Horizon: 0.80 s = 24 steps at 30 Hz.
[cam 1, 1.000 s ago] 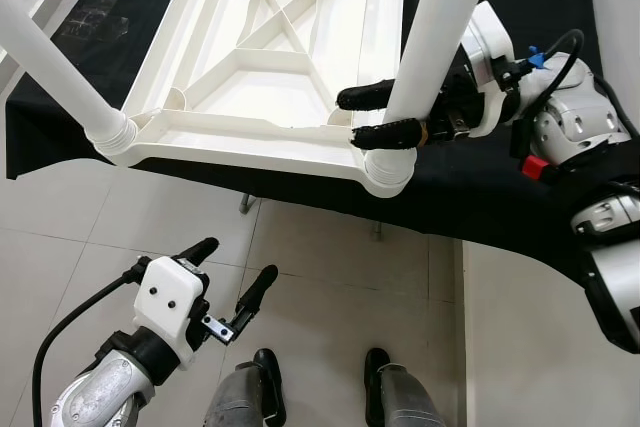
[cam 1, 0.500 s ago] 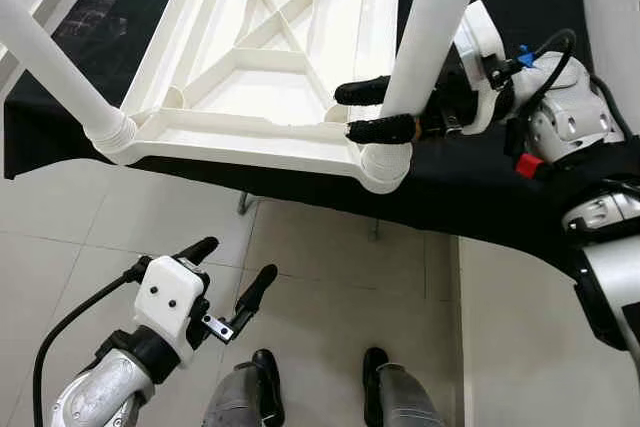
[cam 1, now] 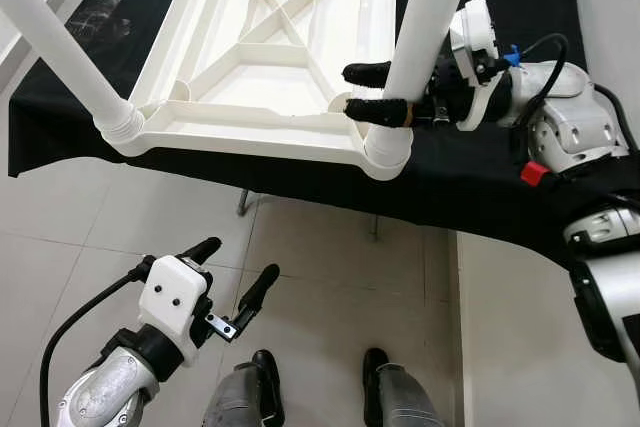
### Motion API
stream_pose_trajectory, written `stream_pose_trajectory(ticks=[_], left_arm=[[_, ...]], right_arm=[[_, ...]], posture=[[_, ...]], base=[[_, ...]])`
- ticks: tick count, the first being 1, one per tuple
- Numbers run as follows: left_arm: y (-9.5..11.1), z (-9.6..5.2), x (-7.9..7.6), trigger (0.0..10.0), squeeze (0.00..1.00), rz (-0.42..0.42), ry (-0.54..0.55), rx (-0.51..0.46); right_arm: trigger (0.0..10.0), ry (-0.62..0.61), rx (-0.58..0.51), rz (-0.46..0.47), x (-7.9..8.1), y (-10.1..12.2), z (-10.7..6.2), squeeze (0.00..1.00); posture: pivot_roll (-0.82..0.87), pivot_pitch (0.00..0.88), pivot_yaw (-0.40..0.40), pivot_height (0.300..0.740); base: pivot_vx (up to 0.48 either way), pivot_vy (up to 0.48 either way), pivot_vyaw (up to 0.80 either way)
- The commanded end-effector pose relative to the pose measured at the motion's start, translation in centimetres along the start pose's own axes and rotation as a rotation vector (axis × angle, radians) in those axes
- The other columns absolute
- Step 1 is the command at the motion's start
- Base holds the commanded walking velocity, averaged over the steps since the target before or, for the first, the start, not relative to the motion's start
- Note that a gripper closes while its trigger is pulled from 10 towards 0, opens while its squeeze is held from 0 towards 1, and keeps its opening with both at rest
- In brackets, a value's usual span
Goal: Building children table
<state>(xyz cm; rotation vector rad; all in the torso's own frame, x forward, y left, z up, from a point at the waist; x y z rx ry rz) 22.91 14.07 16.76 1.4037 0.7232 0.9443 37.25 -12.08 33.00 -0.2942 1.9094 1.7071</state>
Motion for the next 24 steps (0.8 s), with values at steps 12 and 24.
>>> stream_pose_trajectory(ticks=[12, 24], left_arm=[[-0.9, -0.2, 0.0, 10.0, 0.00, -0.001, 0.006, 0.028], [-1.0, 0.0, 0.3, 10.0, 0.00, 0.005, 0.011, 0.027]], right_arm=[[10.0, -0.223, 0.194, 0.069, -0.1, -4.0, -1.3, 0.00], [10.0, -0.439, 0.238, 0.090, -0.1, -5.1, -1.4, 0.00]], posture=[[0.09, 0.394, 0.026, 0.740], [0.08, 0.382, 0.026, 0.740]], base=[[0.000, 0.000, 0.00], [0.000, 0.000, 0.00]])
Point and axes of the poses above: a point about 5 cm out from each wrist's last joint towards the gripper, its own z axis pointing out of the wrist towards the gripper, its own y axis along the axis of the wrist's last joint, x = y × z, the point moved 4 cm from there along z, pointing out of the wrist towards the gripper, and after that the axes turned 5 degrees about -z, right-handed, at the moved point
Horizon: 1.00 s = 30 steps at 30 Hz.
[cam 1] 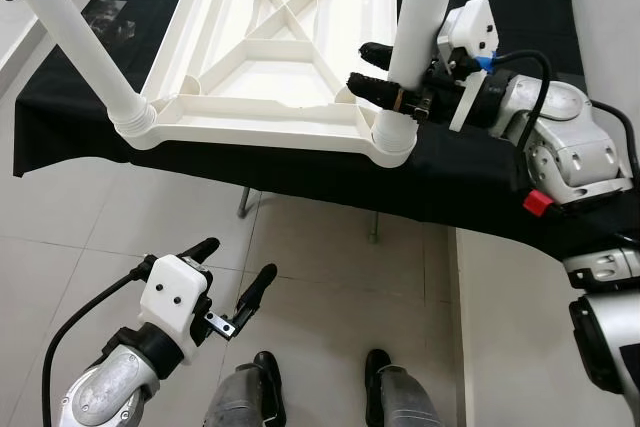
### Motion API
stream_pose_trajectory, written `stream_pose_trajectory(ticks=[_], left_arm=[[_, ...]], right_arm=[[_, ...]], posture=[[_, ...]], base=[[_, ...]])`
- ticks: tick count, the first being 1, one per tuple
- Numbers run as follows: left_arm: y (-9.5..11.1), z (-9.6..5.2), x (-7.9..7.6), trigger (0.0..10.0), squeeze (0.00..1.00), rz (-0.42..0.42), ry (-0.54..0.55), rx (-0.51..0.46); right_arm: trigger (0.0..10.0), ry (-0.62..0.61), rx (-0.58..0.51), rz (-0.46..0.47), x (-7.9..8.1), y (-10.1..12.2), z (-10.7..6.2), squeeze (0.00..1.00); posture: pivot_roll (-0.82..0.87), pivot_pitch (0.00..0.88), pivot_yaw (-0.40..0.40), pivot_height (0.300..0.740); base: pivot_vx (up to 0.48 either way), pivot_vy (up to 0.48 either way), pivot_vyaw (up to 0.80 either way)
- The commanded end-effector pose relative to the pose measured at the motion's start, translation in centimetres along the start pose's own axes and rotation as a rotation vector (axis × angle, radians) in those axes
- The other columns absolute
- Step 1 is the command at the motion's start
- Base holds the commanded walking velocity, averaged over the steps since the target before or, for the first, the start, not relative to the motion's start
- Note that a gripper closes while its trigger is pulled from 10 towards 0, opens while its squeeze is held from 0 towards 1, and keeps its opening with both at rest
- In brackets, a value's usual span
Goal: Building children table
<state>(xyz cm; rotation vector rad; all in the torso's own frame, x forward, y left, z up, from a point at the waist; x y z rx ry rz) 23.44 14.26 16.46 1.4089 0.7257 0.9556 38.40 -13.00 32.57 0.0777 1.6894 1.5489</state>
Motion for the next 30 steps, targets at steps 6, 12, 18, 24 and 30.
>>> stream_pose_trajectory(ticks=[6, 12, 18, 24, 30], left_arm=[[-0.7, -0.2, 0.0, 10.0, 0.00, -0.002, 0.005, 0.022], [-0.8, 0.0, 0.1, 10.0, 0.00, 0.003, 0.006, 0.019], [-0.9, 0.1, 0.2, 10.0, 0.00, 0.004, 0.007, 0.018], [-0.9, 0.2, 0.2, 10.0, 0.00, 0.005, 0.008, 0.016], [-0.9, 0.3, 0.2, 10.0, 0.00, 0.006, 0.008, 0.013]], right_arm=[[10.0, -0.157, 0.183, 0.081, 0.4, -4.8, -0.8, 0.00], [10.0, -0.298, 0.211, 0.118, 0.9, -5.5, -0.8, 0.00], [10.0, -0.399, 0.260, 0.143, 1.0, -6.2, -1.0, 0.00], [10.0, -0.490, 0.307, 0.150, 1.3, -6.9, -1.1, 0.00], [10.0, -0.597, 0.358, 0.141, 1.5, -7.2, -1.2, 0.00]], posture=[[0.07, 0.376, 0.024, 0.740], [0.07, 0.371, 0.024, 0.740], [0.07, 0.366, 0.022, 0.740], [0.06, 0.364, 0.024, 0.740], [0.06, 0.362, 0.021, 0.740]], base=[[0.000, 0.000, 0.00], [0.000, 0.000, 0.00], [0.000, 0.000, 0.00], [0.000, 0.000, 0.00], [0.000, 0.000, 0.00]])
Point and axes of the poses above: a point about 5 cm out from each wrist's last joint towards the gripper, its own z axis pointing out of the wrist towards the gripper, its own y axis along the axis of the wrist's last joint, x = y × z, the point moved 4 cm from there along z, pointing out of the wrist towards the gripper, and after that the axes turned 5 degrees about -z, right-handed, at the moved point
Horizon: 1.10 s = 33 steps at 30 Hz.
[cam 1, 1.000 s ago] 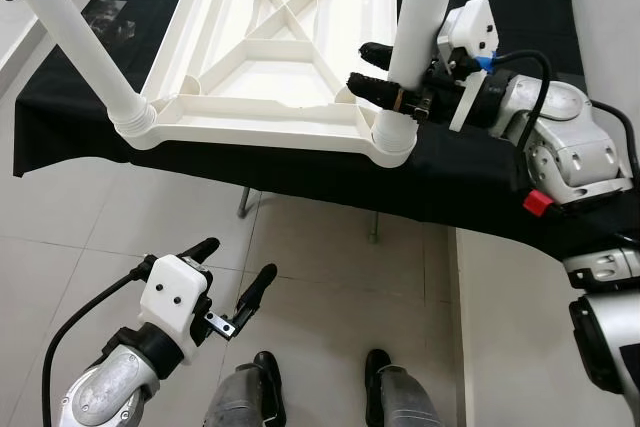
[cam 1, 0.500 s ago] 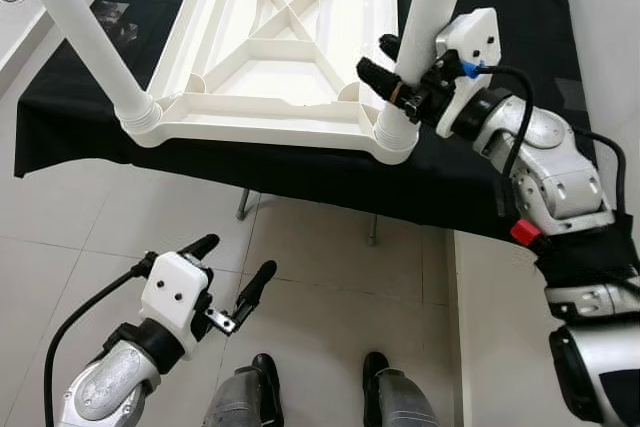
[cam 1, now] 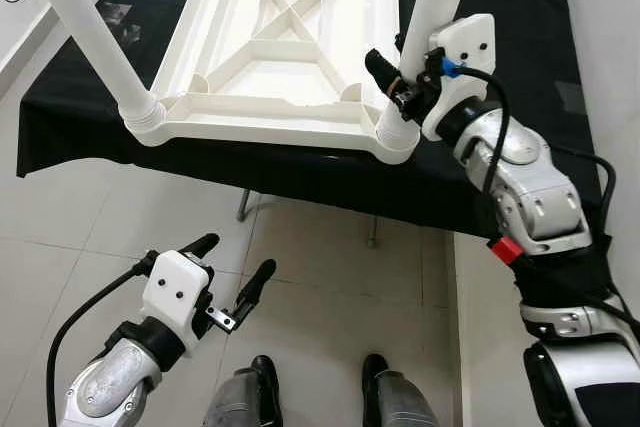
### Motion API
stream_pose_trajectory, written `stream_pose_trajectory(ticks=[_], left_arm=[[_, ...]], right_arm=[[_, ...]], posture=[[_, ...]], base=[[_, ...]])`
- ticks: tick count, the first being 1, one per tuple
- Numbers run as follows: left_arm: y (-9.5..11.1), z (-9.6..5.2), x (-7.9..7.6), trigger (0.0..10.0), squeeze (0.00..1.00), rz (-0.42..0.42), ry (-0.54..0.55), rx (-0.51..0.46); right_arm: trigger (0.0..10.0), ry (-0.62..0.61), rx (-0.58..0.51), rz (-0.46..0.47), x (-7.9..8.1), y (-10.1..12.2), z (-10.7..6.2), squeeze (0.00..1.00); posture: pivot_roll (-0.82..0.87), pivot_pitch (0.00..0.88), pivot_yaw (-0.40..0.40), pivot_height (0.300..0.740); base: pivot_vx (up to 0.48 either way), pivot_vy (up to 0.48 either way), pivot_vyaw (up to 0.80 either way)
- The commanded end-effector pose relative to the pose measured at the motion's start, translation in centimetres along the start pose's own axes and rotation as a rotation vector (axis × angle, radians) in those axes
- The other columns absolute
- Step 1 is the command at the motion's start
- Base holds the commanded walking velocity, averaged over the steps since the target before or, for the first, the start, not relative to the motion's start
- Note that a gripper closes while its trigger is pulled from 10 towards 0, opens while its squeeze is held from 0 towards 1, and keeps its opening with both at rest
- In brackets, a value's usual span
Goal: Building children table
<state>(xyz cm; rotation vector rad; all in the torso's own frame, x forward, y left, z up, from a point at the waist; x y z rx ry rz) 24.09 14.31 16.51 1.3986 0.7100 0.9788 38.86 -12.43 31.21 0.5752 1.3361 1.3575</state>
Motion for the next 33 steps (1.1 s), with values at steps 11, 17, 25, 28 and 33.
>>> stream_pose_trajectory(ticks=[11, 17, 25, 28, 33], left_arm=[[-0.9, -0.3, -0.2, 10.0, 0.00, -0.011, 0.003, 0.027], [-0.8, -0.3, -0.2, 10.0, 0.00, -0.010, 0.004, 0.026], [-0.8, -0.4, -0.2, 10.0, 0.00, -0.010, 0.003, 0.025], [-0.8, -0.3, -0.2, 10.0, 0.00, -0.010, 0.003, 0.024], [-0.8, -0.2, -0.2, 10.0, 0.00, -0.010, 0.003, 0.023]], right_arm=[[10.0, -0.072, 0.213, 0.017, 0.3, -5.2, -0.9, 1.00], [10.0, -0.038, 0.169, 0.044, 0.5, -3.9, -0.5, 0.00], [10.0, 0.020, 0.074, 0.067, 0.2, -2.0, -0.3, 0.00], [10.0, 0.043, 0.047, 0.068, 0.1, -1.4, -0.3, 0.00], [10.0, 0.142, -0.042, 0.054, 0.0, 0.4, -0.4, 0.00]], posture=[[0.06, 0.362, 0.018, 0.740], [0.06, 0.363, 0.018, 0.740], [0.06, 0.362, 0.020, 0.740], [0.06, 0.362, 0.019, 0.740], [0.06, 0.359, 0.017, 0.740]], base=[[0.000, 0.000, 0.00], [0.000, 0.000, 0.00], [0.000, 0.000, 0.00], [0.000, 0.000, 0.00], [0.000, 0.000, 0.00]])
Point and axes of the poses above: a point about 5 cm out from each wrist's last joint towards the gripper, its own z axis pointing out of the wrist towards the gripper, its own y axis along the axis of the wrist's last joint, x = y × z, the point moved 4 cm from there along z, pointing out of the wrist towards the gripper, and after that the axes turned 5 degrees about -z, right-handed, at the moved point
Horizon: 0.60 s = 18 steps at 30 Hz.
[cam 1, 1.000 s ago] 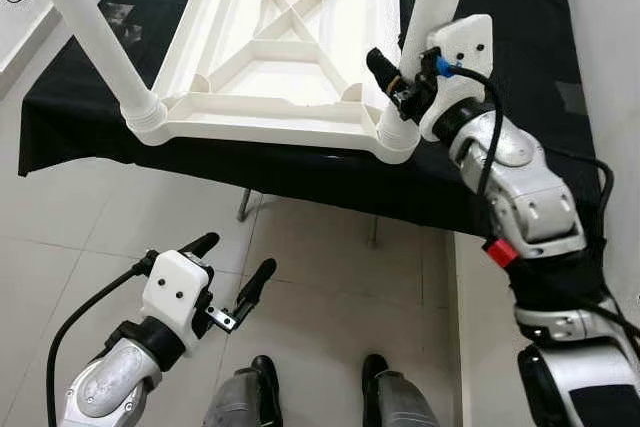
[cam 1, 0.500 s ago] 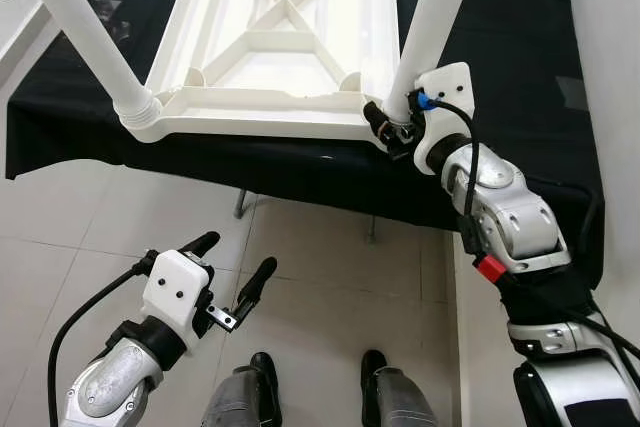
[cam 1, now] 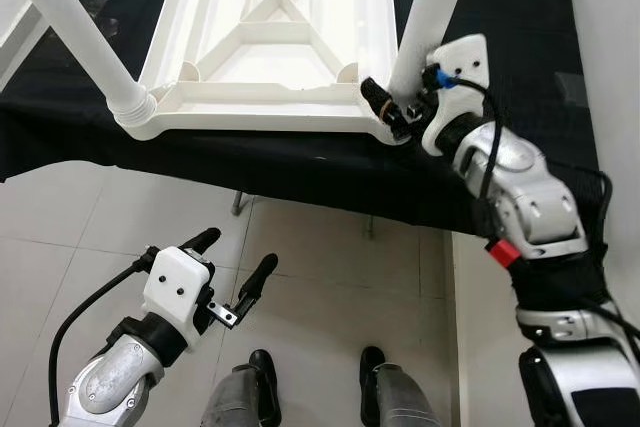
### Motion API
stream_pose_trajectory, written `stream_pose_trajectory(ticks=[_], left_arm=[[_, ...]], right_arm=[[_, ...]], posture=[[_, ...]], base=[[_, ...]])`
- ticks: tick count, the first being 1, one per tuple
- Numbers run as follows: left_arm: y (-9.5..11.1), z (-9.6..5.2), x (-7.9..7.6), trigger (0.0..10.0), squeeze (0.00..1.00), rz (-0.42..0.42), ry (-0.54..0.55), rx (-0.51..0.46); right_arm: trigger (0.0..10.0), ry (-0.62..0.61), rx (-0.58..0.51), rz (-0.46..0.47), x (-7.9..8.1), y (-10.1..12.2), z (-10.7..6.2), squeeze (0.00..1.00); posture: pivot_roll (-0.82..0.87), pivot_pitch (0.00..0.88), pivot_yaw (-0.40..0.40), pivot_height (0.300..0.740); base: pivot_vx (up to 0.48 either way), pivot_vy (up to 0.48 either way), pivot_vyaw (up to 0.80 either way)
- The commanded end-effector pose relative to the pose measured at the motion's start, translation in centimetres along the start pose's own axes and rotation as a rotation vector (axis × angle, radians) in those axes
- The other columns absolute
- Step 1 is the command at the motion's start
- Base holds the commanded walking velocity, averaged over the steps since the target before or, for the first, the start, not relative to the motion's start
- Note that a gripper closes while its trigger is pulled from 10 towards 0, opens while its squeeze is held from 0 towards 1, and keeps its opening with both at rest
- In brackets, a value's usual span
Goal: Building children table
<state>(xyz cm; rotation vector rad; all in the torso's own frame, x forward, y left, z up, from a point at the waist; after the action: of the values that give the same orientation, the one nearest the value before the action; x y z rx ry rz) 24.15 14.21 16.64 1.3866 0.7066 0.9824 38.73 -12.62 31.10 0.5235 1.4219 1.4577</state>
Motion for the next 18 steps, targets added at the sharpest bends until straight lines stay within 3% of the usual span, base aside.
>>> stream_pose_trajectory(ticks=[1, 15, 18], left_arm=[[-1.0, -0.3, -0.2, 10.0, 0.00, -0.008, 0.001, 0.034], [-1.1, -0.3, -0.4, 10.0, 0.00, -0.009, 0.000, 0.034], [-1.1, -0.3, -0.5, 10.0, 0.00, -0.009, 0.003, 0.031]], right_arm=[[10.0, 0.047, -0.055, -0.003, 0.1, 1.0, -0.3, 0.00], [10.0, 0.171, -0.149, -0.057, -0.5, 3.2, -0.5, 0.00], [10.0, 0.297, -0.186, -0.077, -1.7, 3.9, -0.7, 0.00]], posture=[[0.06, 0.357, 0.016, 0.740], [0.06, 0.353, 0.011, 0.740], [0.07, 0.359, 0.001, 0.740]], base=[[0.000, 0.000, 0.00], [0.000, 0.000, 0.00], [0.000, 0.000, 0.00]])
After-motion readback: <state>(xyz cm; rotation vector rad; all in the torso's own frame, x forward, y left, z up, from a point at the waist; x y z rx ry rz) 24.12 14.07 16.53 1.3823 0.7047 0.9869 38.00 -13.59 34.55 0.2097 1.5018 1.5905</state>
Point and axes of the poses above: a point about 5 cm out from each wrist's last joint towards the gripper, its own z axis pointing out of the wrist towards the gripper, its own y axis along the axis of the wrist's last joint, x = y × z, the point moved 4 cm from there along z, pointing out of the wrist towards the gripper, and after that the axes turned 5 degrees about -z, right-handed, at the moved point
